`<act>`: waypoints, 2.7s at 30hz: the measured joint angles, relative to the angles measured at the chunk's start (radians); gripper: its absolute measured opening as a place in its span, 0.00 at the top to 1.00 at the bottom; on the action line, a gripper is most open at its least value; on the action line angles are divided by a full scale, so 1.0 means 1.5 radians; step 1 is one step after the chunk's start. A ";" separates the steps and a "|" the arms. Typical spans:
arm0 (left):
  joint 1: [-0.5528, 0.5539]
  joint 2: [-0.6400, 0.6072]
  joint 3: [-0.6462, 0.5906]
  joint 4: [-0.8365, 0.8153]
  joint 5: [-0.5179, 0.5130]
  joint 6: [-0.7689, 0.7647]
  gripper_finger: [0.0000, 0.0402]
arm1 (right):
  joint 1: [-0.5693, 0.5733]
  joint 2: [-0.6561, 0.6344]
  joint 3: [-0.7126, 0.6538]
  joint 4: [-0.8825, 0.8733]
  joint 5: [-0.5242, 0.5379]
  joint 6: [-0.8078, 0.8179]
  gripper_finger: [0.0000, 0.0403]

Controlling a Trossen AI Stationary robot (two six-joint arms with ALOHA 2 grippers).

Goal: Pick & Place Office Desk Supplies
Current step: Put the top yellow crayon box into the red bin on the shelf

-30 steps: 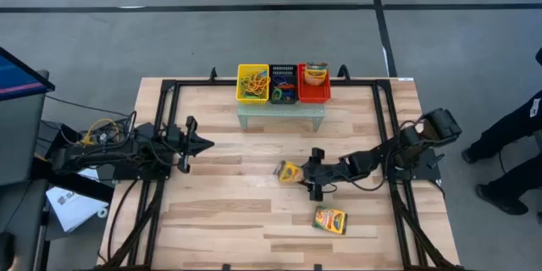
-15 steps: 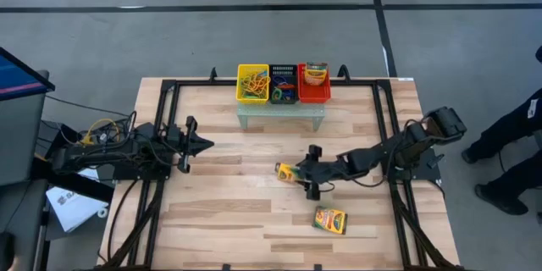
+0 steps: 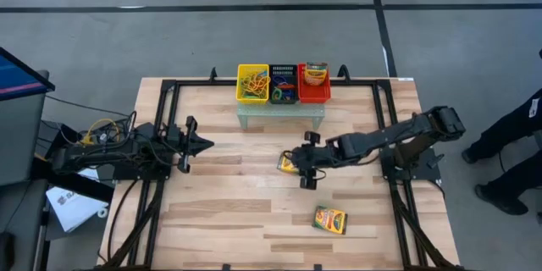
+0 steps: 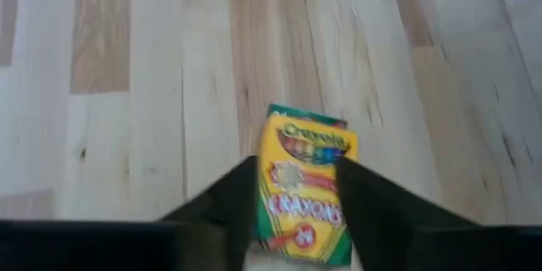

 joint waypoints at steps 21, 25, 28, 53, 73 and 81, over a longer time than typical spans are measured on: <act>0.000 0.000 0.000 0.000 0.000 0.000 1.00 | -0.073 0.019 0.000 0.044 -0.078 0.022 0.36; 0.000 0.000 0.000 0.001 0.000 0.000 1.00 | -0.079 0.050 0.003 0.059 -0.111 0.033 0.24; 0.000 0.002 0.000 0.002 0.000 0.000 1.00 | -0.076 0.091 0.023 0.044 -0.123 0.030 0.16; 0.000 0.049 0.000 0.019 0.000 0.000 1.00 | -0.129 0.454 0.454 -0.392 -0.156 -0.078 0.02; 0.000 0.049 0.000 0.019 0.000 0.000 1.00 | -0.137 0.430 0.449 -0.398 -0.227 -0.075 0.27; 0.000 0.049 0.000 0.019 0.000 0.000 1.00 | -0.116 0.299 0.438 -0.256 -0.218 -0.091 0.27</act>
